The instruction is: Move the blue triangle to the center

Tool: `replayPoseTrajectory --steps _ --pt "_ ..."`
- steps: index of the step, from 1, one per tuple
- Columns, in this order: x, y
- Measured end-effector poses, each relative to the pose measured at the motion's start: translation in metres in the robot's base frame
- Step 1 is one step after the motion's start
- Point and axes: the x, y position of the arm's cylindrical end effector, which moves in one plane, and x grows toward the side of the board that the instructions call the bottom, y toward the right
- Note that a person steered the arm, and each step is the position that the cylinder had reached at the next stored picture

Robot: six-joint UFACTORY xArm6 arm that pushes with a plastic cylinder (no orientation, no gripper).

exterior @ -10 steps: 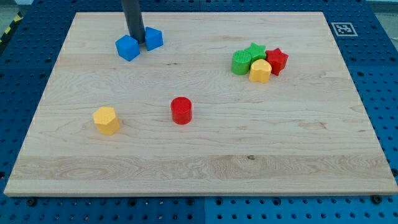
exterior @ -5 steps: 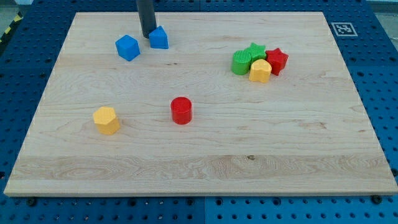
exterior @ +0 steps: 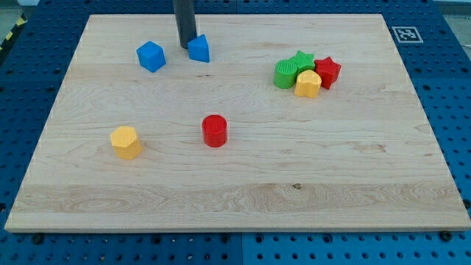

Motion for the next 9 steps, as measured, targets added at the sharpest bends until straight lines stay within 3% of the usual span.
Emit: replayPoseTrajectory --steps 3,4,9 --pt "-0.007 0.029" --pt "0.028 0.041" --pt "0.052 0.049"
